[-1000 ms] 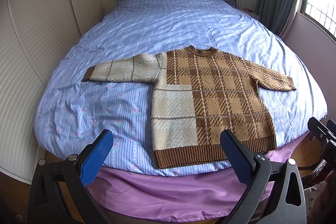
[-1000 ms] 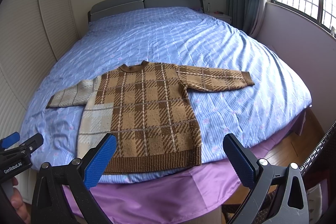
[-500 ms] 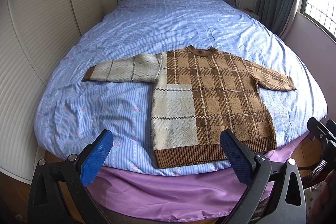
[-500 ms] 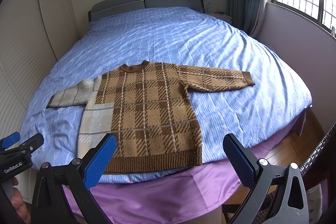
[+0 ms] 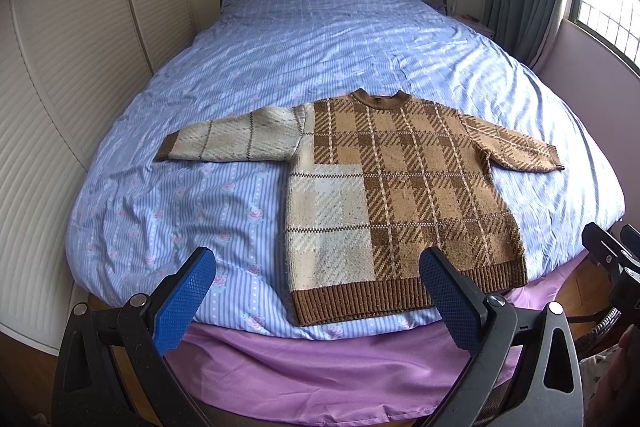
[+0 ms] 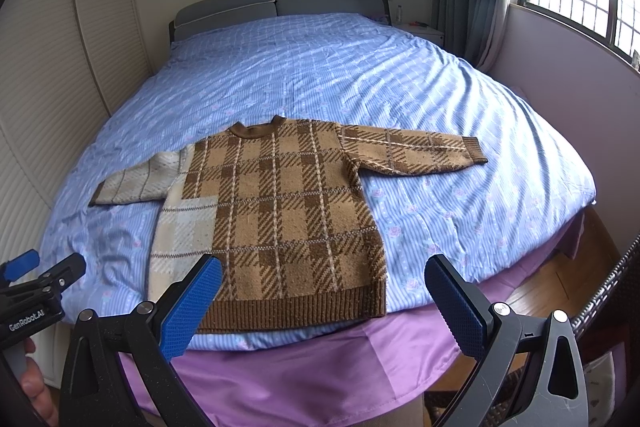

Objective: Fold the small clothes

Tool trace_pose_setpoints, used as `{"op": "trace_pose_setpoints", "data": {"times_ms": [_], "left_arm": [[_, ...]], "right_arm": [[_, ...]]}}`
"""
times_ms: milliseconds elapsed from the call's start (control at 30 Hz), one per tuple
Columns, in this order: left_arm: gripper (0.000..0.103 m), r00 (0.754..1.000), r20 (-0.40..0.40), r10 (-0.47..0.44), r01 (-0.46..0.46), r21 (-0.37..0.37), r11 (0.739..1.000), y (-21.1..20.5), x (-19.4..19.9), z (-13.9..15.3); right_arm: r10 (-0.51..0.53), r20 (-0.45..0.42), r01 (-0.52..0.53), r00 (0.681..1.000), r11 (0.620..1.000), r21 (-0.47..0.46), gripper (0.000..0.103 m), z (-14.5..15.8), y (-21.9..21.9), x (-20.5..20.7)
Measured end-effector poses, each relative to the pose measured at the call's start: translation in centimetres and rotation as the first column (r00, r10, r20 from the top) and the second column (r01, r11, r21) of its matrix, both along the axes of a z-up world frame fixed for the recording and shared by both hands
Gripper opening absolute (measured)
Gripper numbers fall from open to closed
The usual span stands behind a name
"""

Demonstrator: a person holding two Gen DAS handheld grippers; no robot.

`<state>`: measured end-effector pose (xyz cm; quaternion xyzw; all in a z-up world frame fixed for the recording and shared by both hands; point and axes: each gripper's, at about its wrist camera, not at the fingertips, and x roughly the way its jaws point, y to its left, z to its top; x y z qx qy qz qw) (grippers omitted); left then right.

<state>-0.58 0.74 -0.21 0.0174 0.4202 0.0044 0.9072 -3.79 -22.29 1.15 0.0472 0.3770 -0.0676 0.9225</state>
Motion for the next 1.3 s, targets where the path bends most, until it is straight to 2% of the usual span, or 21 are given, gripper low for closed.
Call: {"op": "trace_pose_setpoints", "data": {"times_ms": [167, 333, 633, 700, 767, 867, 1000, 1167, 1300], "left_arm": [[0.103, 1.000, 0.011, 0.000, 0.000, 0.011, 1.000, -1.0, 1.5, 0.1], [0.103, 0.999, 0.032, -0.022, 0.021, 0.009, 1.000, -3.0, 3.8, 0.5], [0.103, 0.988, 0.094, -0.124, 0.125, -0.003, 0.992, -11.8, 11.1, 0.1], [0.103, 0.982, 0.110, -0.153, 0.155, -0.006, 0.988, -14.6, 13.1, -0.1], [0.103, 0.975, 0.126, -0.181, 0.183, -0.008, 0.983, -17.4, 14.9, -0.5], [0.103, 0.968, 0.137, -0.210, 0.214, -0.020, 0.977, -20.9, 17.7, -1.4], [0.103, 0.968, 0.131, -0.216, 0.224, -0.046, 0.974, -24.9, 21.5, -3.1], [0.103, 0.966, 0.125, -0.225, 0.227, -0.009, 0.974, -29.2, 26.0, -6.0], [0.103, 0.970, 0.117, -0.213, 0.214, 0.005, 0.977, -30.7, 28.4, -7.9]], "right_arm": [[-0.022, 0.015, 0.022, 1.000, 1.000, -0.001, 0.102, 0.0, -0.6, 0.6], [-0.088, 0.030, 0.088, 0.996, 0.996, 0.025, 0.102, -0.1, -3.6, 2.0], [-0.215, 0.073, 0.207, 0.974, 0.972, 0.112, 0.102, -1.3, -11.5, 6.1], [-0.254, 0.076, 0.242, 0.964, 0.960, 0.139, 0.096, -1.8, -13.9, 7.5], [-0.295, 0.072, 0.280, 0.953, 0.944, 0.174, 0.081, -2.3, -16.6, 9.0], [-0.364, 0.068, 0.342, 0.929, 0.913, 0.221, 0.074, -3.4, -20.9, 11.0], [-0.447, 0.057, 0.416, 0.893, 0.866, 0.277, 0.069, -5.3, -26.2, 13.9], [-0.523, 0.023, 0.481, 0.852, 0.800, 0.359, 0.057, -8.7, -31.1, 17.3], [-0.566, -0.019, 0.526, 0.824, 0.752, 0.397, 0.050, -12.0, -33.7, 19.3]]}}
